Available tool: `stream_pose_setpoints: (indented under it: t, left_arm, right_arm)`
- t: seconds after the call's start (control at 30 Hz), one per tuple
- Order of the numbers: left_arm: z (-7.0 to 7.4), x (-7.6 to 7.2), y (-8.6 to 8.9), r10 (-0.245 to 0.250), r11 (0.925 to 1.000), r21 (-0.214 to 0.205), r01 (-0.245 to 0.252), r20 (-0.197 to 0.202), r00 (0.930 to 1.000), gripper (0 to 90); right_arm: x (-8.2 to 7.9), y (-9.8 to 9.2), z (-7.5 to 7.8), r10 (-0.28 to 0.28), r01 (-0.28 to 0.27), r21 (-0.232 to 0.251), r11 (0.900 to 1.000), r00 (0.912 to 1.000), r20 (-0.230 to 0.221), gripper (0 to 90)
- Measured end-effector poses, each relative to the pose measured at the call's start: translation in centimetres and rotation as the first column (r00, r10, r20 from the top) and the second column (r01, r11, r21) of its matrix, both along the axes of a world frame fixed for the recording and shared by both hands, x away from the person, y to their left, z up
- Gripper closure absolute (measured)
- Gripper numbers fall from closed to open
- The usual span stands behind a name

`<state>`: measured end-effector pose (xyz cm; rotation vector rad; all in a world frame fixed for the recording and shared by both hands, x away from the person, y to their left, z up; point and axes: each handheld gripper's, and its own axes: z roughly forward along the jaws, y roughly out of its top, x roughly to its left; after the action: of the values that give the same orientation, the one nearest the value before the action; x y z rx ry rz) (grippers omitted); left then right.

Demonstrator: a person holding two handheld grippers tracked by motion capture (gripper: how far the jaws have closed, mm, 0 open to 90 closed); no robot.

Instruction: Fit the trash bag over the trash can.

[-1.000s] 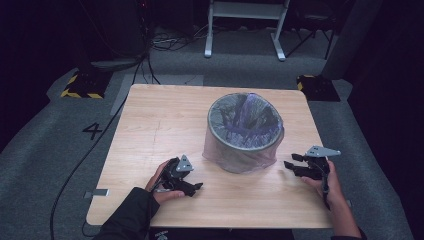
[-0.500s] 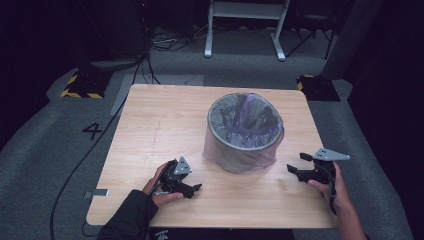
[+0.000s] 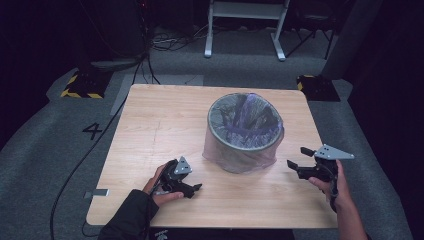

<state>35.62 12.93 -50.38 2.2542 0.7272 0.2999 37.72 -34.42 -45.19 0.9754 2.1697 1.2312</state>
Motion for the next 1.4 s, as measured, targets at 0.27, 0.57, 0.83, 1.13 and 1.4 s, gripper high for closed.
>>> stream_pose_setpoints:
  t: [0.27,0.57,0.83,1.13,1.4]
  left_arm:
    - [0.0,0.0,-0.2,0.009,1.0,0.0,-0.009,-0.001,1.0,15.2]
    - [0.0,0.0,-0.2,0.005,1.0,0.0,-0.005,-0.001,1.0,15.1]
    - [0.0,0.1,-0.1,-0.005,1.0,0.0,0.005,-0.003,1.0,15.1]
    - [0.0,0.1,-0.1,-0.009,1.0,-0.002,0.009,-0.003,1.0,15.1]
    - [0.0,0.1,-0.1,-0.01,1.0,-0.001,0.01,-0.001,1.0,15.1]
  right_arm:
    - [-0.2,0.9,2.1,0.044,-0.045,0.004,0.999,0.9977,0.051,21.2]
    - [0.0,1.2,4.6,0.051,-0.052,0.015,0.9985,0.9943,0.093,21.1]
    - [0.6,1.8,5.3,0.064,-0.066,0.015,0.9977,0.9934,0.095,21.1]
    - [0.7,2.2,6.2,0.07,-0.071,0.006,0.9975,0.9911,0.113,21.6]
    - [0.8,2.7,7.3,0.076,-0.078,0.014,0.9968,0.9873,0.14,21.9]
